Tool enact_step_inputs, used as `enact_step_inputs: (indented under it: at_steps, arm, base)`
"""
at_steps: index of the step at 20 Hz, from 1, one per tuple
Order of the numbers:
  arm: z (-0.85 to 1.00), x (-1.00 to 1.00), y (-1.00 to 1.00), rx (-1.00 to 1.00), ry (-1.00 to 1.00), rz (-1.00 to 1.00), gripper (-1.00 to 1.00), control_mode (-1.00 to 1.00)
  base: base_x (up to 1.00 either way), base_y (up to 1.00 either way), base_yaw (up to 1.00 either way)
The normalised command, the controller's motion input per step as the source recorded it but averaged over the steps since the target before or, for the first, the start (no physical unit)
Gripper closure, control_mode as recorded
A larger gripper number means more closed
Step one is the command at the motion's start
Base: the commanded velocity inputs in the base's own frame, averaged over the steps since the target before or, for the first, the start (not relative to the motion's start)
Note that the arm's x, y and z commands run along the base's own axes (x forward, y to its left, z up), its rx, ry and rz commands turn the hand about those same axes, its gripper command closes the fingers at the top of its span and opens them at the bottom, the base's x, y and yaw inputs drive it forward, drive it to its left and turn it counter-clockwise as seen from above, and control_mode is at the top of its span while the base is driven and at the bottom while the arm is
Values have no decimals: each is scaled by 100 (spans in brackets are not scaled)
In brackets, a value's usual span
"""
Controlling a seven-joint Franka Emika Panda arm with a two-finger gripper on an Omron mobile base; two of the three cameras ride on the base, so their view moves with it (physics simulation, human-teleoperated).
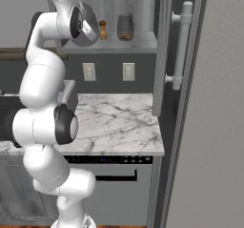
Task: Pick the jar and jar from the dining table and place them in the open cabinet. Close the cabinet after placing the objects.
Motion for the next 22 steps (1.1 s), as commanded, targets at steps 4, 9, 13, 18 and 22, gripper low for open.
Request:
enact_step_inputs:
  at_steps: [4,9,13,18,22]
  arm:
    - [-2,15,6,-4,0,0,100,-100]
    - [-7,14,8,-4,-1,0,100,-100]
    - [-7,14,4,-3,-3,0,100,-100]
    - [-3,6,6,-1,-6,3,100,-100]
    - [-1,0,5,0,-7,7,100,-100]
  base:
    - [0,0,0]
    - [0,0,0]
    - [0,0,0]
    - [0,0,0]
    - [0,0,0]
